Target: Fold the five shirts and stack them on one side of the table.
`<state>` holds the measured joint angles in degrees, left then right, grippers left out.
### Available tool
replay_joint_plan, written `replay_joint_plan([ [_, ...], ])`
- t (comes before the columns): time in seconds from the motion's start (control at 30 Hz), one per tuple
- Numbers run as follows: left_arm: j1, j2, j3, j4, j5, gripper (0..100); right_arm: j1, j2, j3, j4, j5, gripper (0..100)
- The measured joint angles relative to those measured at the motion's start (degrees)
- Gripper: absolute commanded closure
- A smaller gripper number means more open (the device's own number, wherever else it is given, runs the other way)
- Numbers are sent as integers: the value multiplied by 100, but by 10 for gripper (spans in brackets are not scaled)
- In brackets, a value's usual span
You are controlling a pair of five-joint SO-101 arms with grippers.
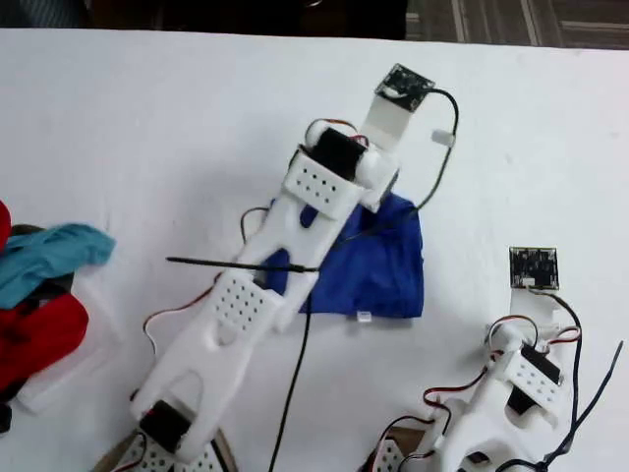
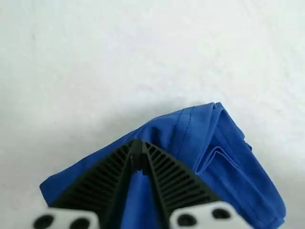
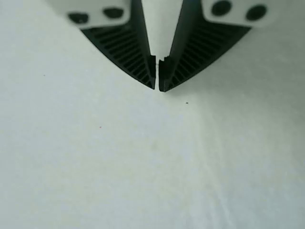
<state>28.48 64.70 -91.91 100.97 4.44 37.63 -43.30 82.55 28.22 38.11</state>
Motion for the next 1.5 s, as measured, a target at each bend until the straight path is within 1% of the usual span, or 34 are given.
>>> replay_joint_plan([
  [0.13, 9, 9, 448, 35, 35, 975, 0, 0, 0, 0, 0, 978],
  [0.3, 299, 18, 985, 26, 62, 975, 0, 0, 0, 0, 0, 978],
  [0.37, 475, 18, 1029, -44, 62, 975, 0, 0, 0, 0, 0, 978],
  [0.57, 879, 18, 1029, -659, 62, 975, 0, 0, 0, 0, 0, 978],
  [0.63, 914, 18, 1029, -800, 62, 975, 0, 0, 0, 0, 0, 978],
  [0.77, 914, 18, 1029, -826, 62, 975, 0, 0, 0, 0, 0, 978],
  [0.83, 914, 18, 932, -642, 62, 975, 0, 0, 0, 0, 0, 978],
  [0.97, 914, -35, 352, -70, 62, 975, 0, 0, 0, 0, -18, 974],
  [1.1, 765, -440, 26, 44, 62, 975, 0, 0, 0, 26, -26, 974],
  [1.2, 448, -914, 62, 44, -273, 975, 0, 0, -360, 624, -35, 974],
  [1.27, 185, -1371, 316, 44, -607, 975, 0, 0, -888, 1327, -246, 973],
  [1.33, -185, -1908, 782, 44, -721, 975, -158, 0, -1556, 2171, -536, 950],
  [1.43, -809, -2857, 1837, 44, -774, 975, -721, 0, -2558, 3543, -844, 921],
  [1.5, -1187, -3560, 2778, 44, -782, 975, -1310, 0, -3077, 4360, -1055, 926],
])
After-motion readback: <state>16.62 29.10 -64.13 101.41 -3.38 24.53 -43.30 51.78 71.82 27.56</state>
